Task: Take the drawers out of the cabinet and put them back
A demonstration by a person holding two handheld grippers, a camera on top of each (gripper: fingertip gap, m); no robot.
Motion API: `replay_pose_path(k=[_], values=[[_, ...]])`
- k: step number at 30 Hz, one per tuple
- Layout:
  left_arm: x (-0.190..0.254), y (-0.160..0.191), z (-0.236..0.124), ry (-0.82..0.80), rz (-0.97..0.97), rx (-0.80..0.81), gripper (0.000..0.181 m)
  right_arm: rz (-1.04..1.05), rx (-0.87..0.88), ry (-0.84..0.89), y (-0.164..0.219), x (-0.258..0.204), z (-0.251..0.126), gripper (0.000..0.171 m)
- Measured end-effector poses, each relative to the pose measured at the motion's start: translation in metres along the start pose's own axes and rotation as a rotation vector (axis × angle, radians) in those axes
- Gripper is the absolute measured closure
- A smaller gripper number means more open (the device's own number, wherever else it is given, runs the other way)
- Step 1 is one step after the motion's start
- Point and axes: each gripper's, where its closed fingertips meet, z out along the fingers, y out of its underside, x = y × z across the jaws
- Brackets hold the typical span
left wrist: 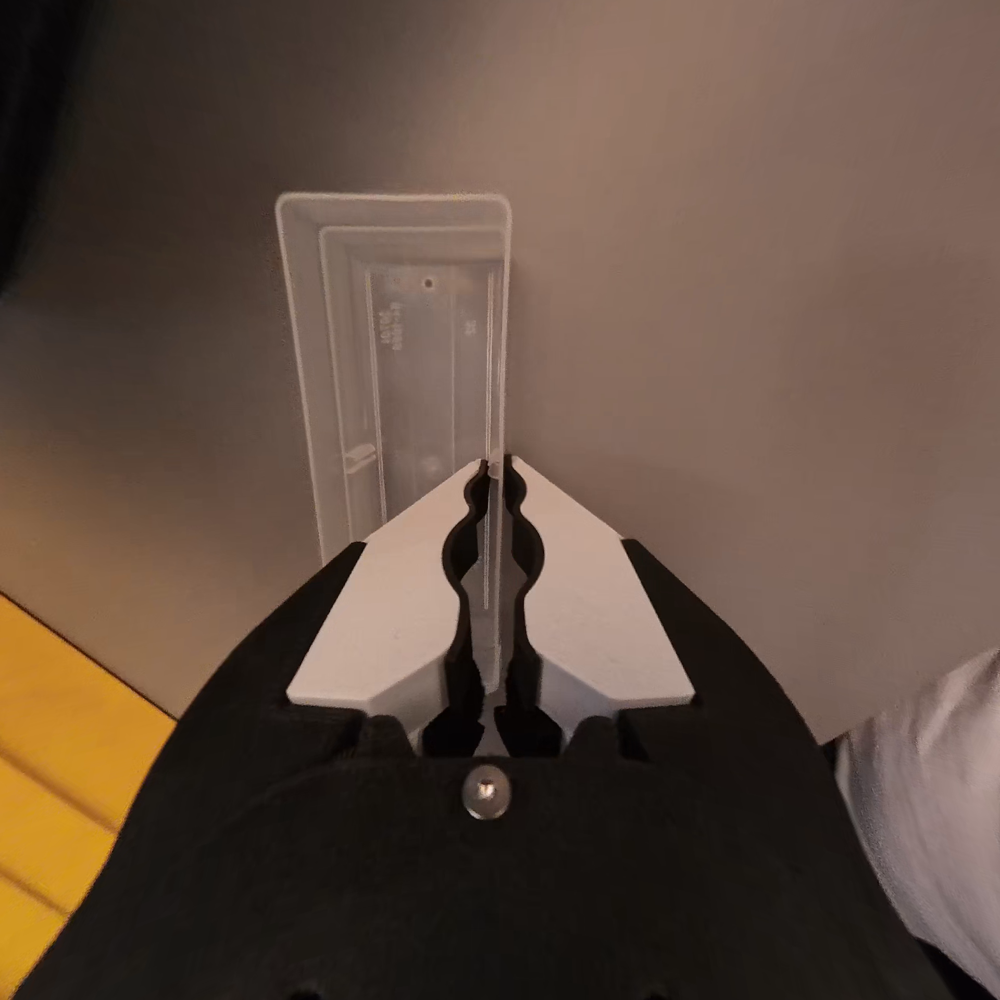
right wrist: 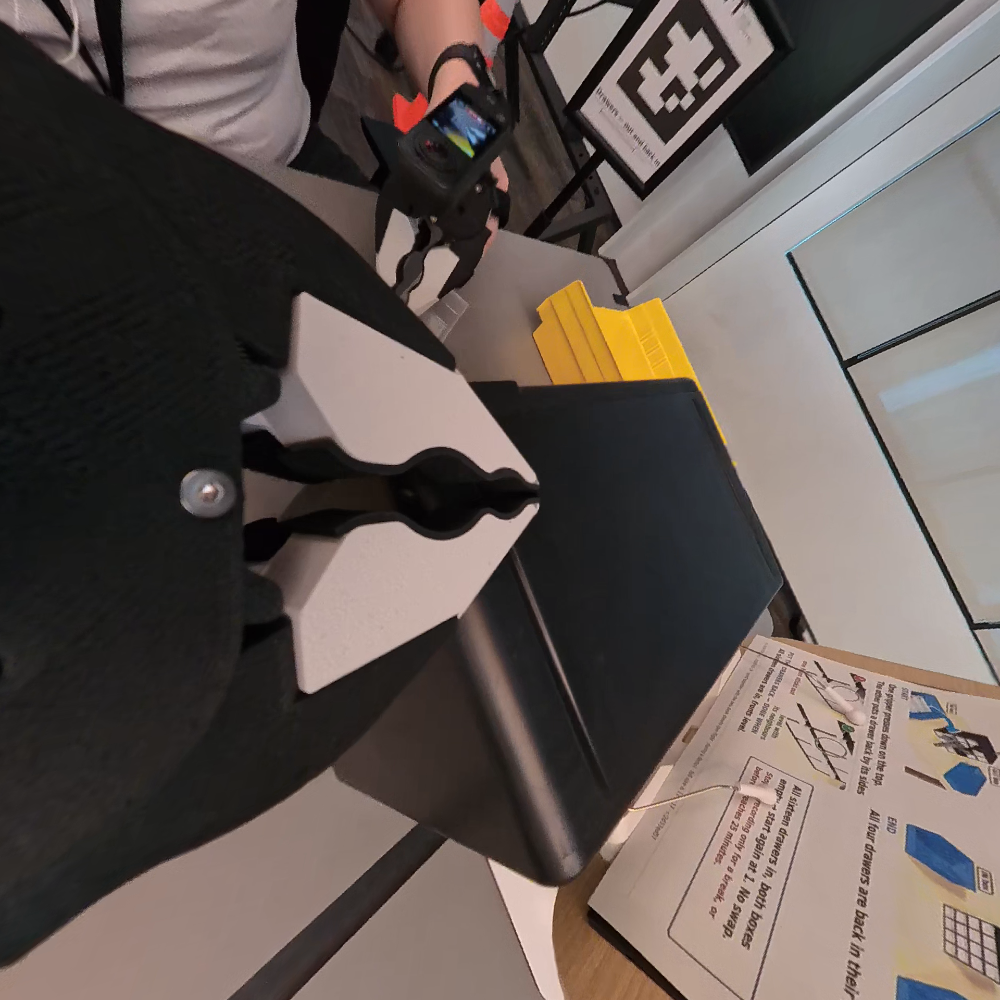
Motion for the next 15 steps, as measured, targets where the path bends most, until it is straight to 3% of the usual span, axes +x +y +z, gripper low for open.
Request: replay_pose_path(k=[1,3,4,8,12,15], values=[[0.0,0.0,-0.001,-0.009,0.012,-0.006,0.173,-0.014,-0.004,0.008,0.0,0.0,0.0,0.171],[-0.002,-0.002,-0.006,-0.036,0.036,-0.004,0.129,-0.024,-0.006,0.013,0.0,0.0,0.0,0.171],[-0.003,-0.006,-0.012,-0.046,0.05,0.022,0.123,-0.021,-0.005,0.011,0.0,0.0,0.0,0.171],[-0.022,-0.031,-0.045,-0.155,0.084,0.218,0.108,-0.015,0.001,-0.002,0.0,0.0,0.0,0.171],[-0.023,-0.004,-0.026,-0.011,-0.037,0.076,0.092,-0.015,0.004,-0.007,0.0,0.0,0.0,0.17],[-0.03,0.009,-0.01,-0.043,-0.008,0.045,0.11,-0.015,0.003,-0.003,0.001,0.0,0.0,0.171]])
